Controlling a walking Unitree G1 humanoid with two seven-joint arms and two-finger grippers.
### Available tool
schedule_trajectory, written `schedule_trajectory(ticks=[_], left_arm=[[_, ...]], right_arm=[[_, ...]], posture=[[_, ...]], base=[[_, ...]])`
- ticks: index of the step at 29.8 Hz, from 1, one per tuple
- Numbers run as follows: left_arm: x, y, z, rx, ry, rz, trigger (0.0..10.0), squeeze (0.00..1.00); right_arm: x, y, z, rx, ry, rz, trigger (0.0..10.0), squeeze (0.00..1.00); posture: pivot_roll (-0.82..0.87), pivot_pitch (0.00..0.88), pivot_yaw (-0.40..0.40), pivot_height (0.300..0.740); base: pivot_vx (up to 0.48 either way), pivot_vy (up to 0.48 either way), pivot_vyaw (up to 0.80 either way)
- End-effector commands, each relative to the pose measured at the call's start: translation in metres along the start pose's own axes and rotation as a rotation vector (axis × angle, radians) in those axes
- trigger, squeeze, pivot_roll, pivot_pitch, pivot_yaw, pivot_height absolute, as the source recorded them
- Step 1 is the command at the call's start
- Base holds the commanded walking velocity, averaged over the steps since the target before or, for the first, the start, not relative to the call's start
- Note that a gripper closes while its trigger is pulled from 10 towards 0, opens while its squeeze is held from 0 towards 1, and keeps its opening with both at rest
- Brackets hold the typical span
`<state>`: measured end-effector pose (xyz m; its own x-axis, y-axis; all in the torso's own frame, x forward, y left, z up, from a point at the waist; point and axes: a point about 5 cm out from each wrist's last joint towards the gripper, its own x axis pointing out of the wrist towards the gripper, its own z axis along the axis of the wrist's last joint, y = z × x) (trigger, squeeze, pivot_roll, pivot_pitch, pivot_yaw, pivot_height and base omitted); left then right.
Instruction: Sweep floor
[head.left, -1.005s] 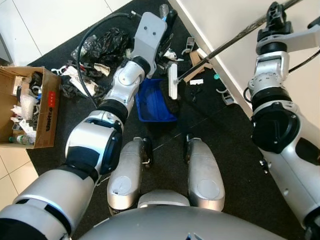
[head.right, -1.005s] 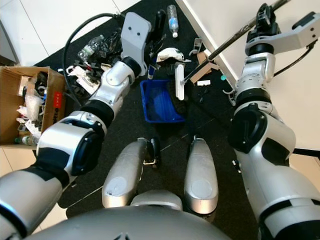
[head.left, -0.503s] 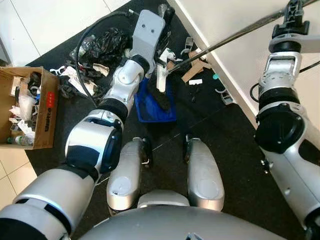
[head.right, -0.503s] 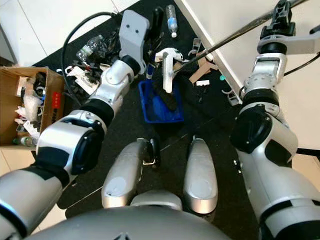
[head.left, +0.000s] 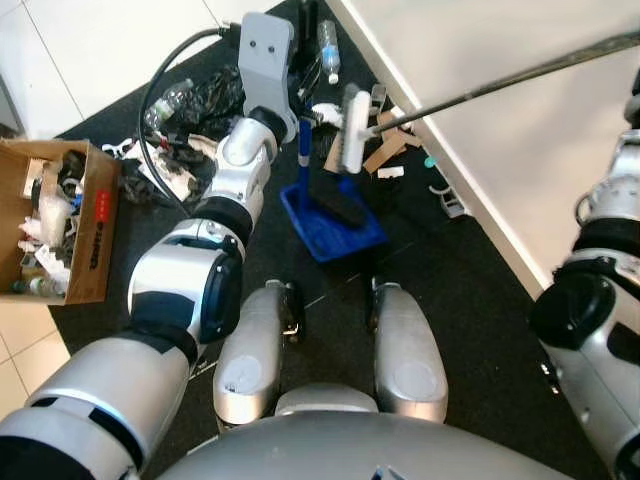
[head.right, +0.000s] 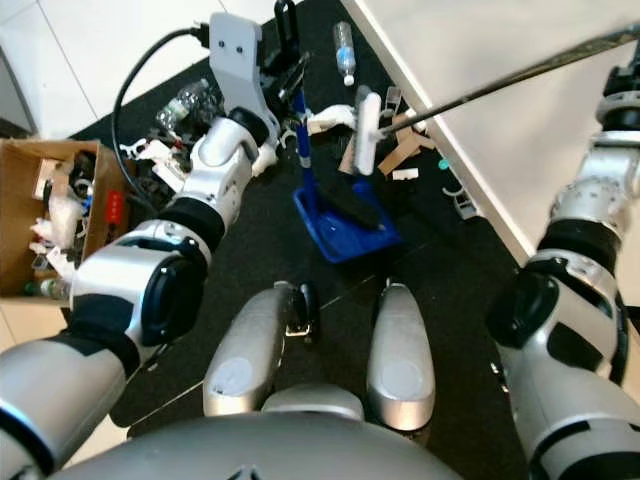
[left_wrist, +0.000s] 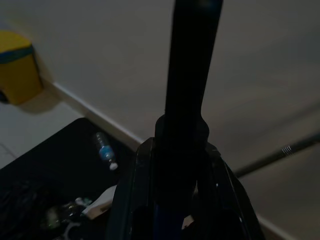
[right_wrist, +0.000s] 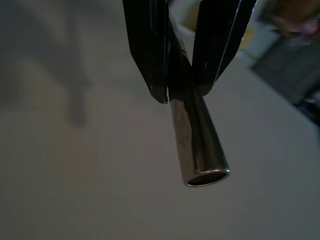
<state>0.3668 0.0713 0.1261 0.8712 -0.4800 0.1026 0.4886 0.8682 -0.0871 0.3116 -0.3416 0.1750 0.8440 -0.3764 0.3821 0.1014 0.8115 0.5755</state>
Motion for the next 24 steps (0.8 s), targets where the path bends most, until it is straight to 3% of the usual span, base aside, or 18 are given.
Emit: schedule_trajectory(ticks=[1, 10, 11, 13, 17, 18, 21, 24], left_arm=[[0.003, -0.001, 0.016, -0.006, -0.115, -0.012, 10.0, 0.05], [-0.007, -0.005, 0.023, 0.092, -0.208, -0.115, 10.0, 0.05], [-0.012, -0.006, 0.021, 0.134, -0.213, -0.143, 10.0, 0.05], [-0.018, -0.007, 0.015, 0.155, -0.203, -0.166, 10.0, 0.05], [-0.040, -0.006, -0.022, 0.171, -0.079, -0.144, 10.0, 0.05], [-0.040, -0.006, -0.022, 0.171, -0.079, -0.144, 10.0, 0.05], [-0.032, -0.011, -0.002, 0.102, -0.197, -0.089, 10.0, 0.06], [-0.032, -0.006, -0.008, 0.094, -0.161, -0.040, 10.0, 0.06]], right_arm=[[-0.003, -0.003, 0.011, -0.086, -0.035, -0.014, 10.0, 0.00], [-0.001, 0.019, 0.006, -0.292, -0.011, 0.066, 10.0, 0.00], [-0.001, 0.024, 0.004, -0.311, -0.002, 0.094, 10.0, 0.00], [-0.002, 0.029, 0.001, -0.307, 0.010, 0.120, 10.0, 0.00], [-0.003, 0.037, -0.010, -0.266, 0.046, 0.157, 10.0, 0.00], [-0.003, 0.037, -0.010, -0.266, 0.046, 0.157, 10.0, 0.00], [-0.002, 0.044, -0.014, -0.269, 0.058, 0.180, 10.0, 0.00], [0.000, 0.044, -0.015, -0.278, 0.070, 0.175, 10.0, 0.00]], posture=[[-0.06, 0.071, 0.032, 0.740], [-0.05, 0.043, 0.041, 0.740], [-0.05, 0.042, 0.041, 0.740], [-0.04, 0.034, 0.039, 0.740], [-0.04, 0.026, 0.035, 0.740], [-0.04, 0.026, 0.035, 0.740], [-0.03, 0.018, 0.019, 0.740], [-0.05, 0.016, 0.012, 0.740]], base=[[0.000, 0.000, 0.00], [0.000, 0.000, 0.00], [0.000, 0.000, 0.00], [0.000, 0.000, 0.00], [0.000, 0.000, 0.00], [0.000, 0.000, 0.00], [0.000, 0.000, 0.00], [0.000, 0.000, 0.00]])
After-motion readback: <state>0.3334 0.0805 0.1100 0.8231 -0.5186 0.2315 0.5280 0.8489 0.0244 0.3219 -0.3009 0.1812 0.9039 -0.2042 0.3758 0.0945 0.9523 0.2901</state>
